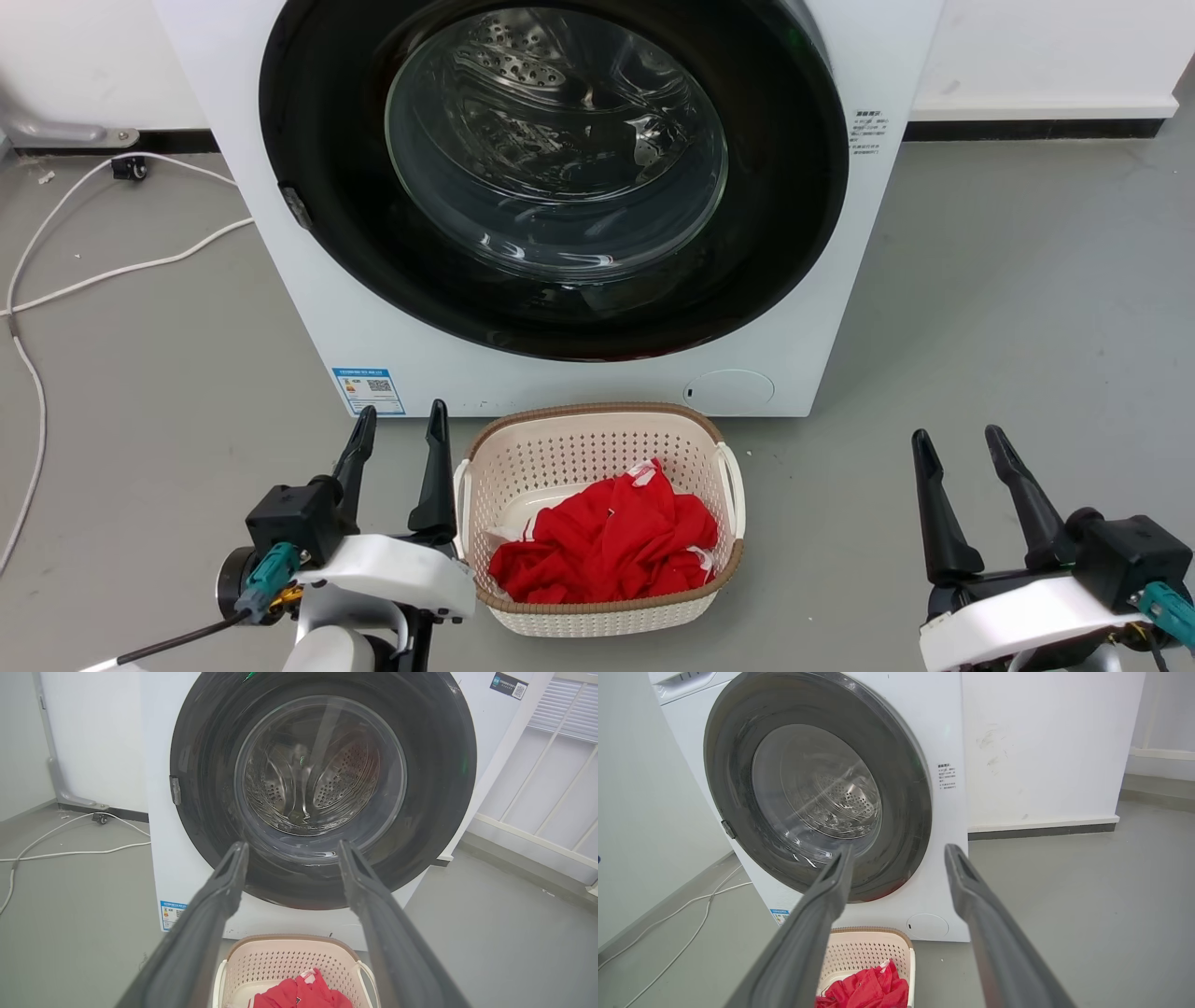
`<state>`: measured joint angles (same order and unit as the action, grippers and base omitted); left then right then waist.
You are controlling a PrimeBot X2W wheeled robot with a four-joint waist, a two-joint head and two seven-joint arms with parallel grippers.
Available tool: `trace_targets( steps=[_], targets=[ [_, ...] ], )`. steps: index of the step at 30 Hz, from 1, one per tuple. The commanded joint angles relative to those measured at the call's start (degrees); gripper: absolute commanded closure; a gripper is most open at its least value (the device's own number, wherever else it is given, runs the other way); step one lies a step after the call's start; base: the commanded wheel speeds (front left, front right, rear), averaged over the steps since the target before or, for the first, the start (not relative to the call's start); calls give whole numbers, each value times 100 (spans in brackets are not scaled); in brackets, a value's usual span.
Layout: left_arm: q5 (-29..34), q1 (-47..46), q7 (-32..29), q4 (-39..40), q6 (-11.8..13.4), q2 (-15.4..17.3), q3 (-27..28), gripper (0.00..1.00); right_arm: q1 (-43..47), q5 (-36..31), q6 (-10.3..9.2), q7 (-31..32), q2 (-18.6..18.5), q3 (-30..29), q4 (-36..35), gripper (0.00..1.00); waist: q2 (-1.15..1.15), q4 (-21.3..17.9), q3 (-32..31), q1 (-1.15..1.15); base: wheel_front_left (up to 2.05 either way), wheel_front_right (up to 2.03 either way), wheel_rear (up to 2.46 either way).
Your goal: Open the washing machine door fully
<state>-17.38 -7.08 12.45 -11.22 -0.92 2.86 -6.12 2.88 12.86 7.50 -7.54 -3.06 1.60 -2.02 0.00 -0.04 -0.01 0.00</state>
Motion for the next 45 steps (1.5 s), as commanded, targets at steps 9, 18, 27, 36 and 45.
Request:
trace_targets(
  steps=[9,18,27,36,45],
  targets=[
    [497,-57,151,5,101,5,-68,0,100,-442,-2,-58,22,24,-108,0,0,0,-1,0,0,0,0],
    [842,-55,249,43,160,4,-115,0,149,-705,-2,-37,25,-12,-111,0,0,15,3,0,0,0,0],
    [935,29,289,77,202,3,-107,0,141,-771,-2,-26,27,-63,-57,0,0,18,-9,0,0,0,0],
    [893,152,283,139,240,3,-64,0,112,-662,-2,-18,27,-138,50,0,0,23,-18,0,0,0,0],
    [925,225,283,187,253,3,-40,0,113,-645,-2,-12,27,-171,118,0,0,38,-39,0,0,0,0]
  ],
)
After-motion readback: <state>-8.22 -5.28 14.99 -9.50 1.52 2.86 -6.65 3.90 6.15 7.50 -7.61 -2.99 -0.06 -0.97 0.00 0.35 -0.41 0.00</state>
